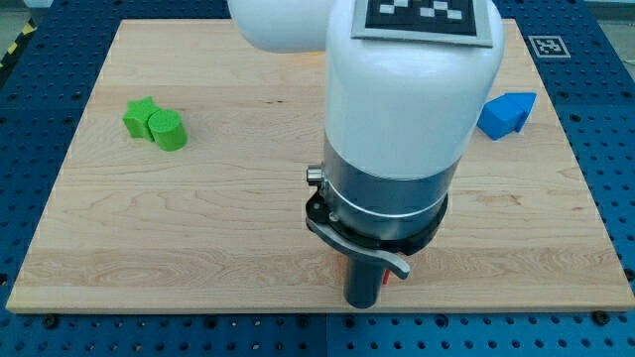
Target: Move the red star and red circle towards up
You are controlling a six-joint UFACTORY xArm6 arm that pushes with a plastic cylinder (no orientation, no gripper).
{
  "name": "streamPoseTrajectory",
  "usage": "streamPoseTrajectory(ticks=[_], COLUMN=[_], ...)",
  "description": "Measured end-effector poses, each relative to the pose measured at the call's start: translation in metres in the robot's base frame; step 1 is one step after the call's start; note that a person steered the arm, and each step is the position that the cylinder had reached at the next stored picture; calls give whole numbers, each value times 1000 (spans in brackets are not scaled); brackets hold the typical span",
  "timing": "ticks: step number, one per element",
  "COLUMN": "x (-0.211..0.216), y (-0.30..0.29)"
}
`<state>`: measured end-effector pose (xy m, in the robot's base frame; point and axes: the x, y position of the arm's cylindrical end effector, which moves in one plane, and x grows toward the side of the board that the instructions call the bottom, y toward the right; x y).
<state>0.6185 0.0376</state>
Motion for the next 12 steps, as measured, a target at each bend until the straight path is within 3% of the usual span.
streamPoseTrajectory(ticks=[2,8,10,12], x=[-22,-148,-154,-128], y=[5,5,7,102])
